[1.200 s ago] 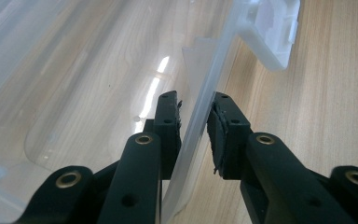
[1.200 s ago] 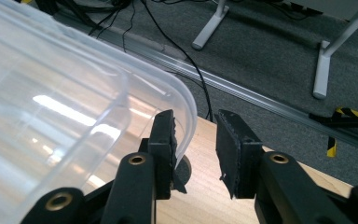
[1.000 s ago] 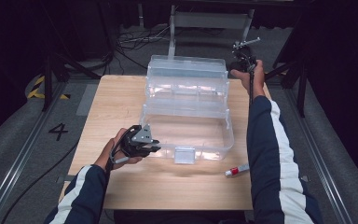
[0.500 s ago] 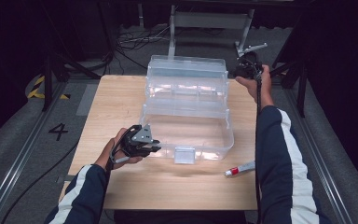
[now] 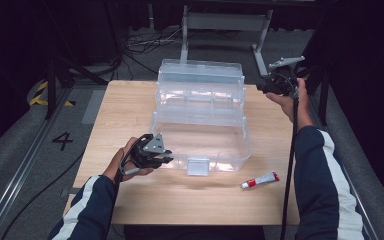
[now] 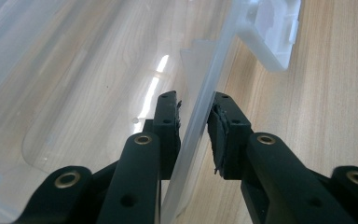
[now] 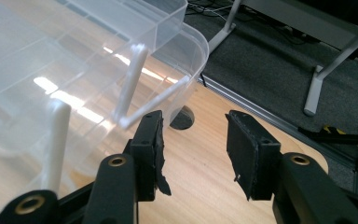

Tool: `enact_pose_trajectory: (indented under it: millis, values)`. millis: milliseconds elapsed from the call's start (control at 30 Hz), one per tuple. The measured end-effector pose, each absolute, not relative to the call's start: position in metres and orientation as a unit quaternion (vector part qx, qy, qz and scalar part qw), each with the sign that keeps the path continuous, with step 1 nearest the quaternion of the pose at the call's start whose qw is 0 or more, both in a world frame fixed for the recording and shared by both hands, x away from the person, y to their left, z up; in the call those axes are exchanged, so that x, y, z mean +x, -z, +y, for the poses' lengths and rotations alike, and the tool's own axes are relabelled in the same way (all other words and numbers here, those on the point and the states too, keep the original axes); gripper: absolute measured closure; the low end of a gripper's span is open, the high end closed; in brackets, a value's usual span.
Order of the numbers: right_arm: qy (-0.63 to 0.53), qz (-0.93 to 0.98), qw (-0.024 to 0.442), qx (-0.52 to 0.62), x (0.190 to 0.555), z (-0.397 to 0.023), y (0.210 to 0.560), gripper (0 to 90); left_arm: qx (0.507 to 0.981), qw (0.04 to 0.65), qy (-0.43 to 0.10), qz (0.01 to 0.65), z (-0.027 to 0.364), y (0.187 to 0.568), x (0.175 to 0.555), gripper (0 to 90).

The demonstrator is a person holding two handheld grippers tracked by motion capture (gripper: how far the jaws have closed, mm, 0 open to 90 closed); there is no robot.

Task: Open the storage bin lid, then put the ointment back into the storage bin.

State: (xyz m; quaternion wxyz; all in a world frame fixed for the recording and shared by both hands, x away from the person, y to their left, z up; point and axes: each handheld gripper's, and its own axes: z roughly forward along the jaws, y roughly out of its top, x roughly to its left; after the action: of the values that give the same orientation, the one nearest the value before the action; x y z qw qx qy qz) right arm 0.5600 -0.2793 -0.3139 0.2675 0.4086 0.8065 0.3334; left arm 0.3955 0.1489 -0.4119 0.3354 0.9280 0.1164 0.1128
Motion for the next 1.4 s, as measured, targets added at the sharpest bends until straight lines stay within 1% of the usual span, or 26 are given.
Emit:
enact_pose_trajectory:
  millis: [67,133,300,367,433,867,1033,1067,1100,1400]
  values:
    - [-0.339,0.809,0.256,0.406,0.55,-0.285,0.314,55.2,0.928,0.335,-0.112,0.119,0.149,0.412,0.395,74.1]
    - [-0.339,0.81,0.261,0.401,0.545,-0.286,0.314,55.3,0.928,0.336,-0.113,0.118,0.149,0.412,0.395,74.1]
    - [-0.346,0.82,0.254,0.379,0.521,-0.292,0.313,54.9,0.928,0.335,-0.112,0.119,0.148,0.412,0.395,73.9]
    - [-0.348,0.825,0.245,0.373,0.512,-0.295,0.314,54.6,0.928,0.336,-0.112,0.118,0.148,0.412,0.396,74.0]
    - [-0.344,0.828,0.247,0.367,0.505,-0.297,0.316,54.2,0.928,0.336,-0.111,0.116,0.149,0.412,0.396,74.1]
    - [-0.325,0.858,0.225,0.329,0.455,-0.301,0.344,51.2,0.929,0.33,-0.116,0.117,0.146,0.412,0.395,73.5]
    - [-0.319,0.874,0.208,0.302,0.433,-0.304,0.352,50.8,0.929,0.331,-0.117,0.121,0.147,0.412,0.394,73.3]
    - [-0.319,0.874,0.208,0.302,0.433,-0.304,0.352,50.8,0.929,0.331,-0.117,0.121,0.147,0.412,0.394,73.2]
    - [-0.313,0.879,0.202,0.298,0.424,-0.306,0.358,50.6,0.928,0.332,-0.118,0.12,0.147,0.412,0.394,73.0]
    - [-0.3,0.887,0.184,0.299,0.408,-0.314,0.379,50.4,0.929,0.33,-0.118,0.121,0.146,0.412,0.394,72.8]
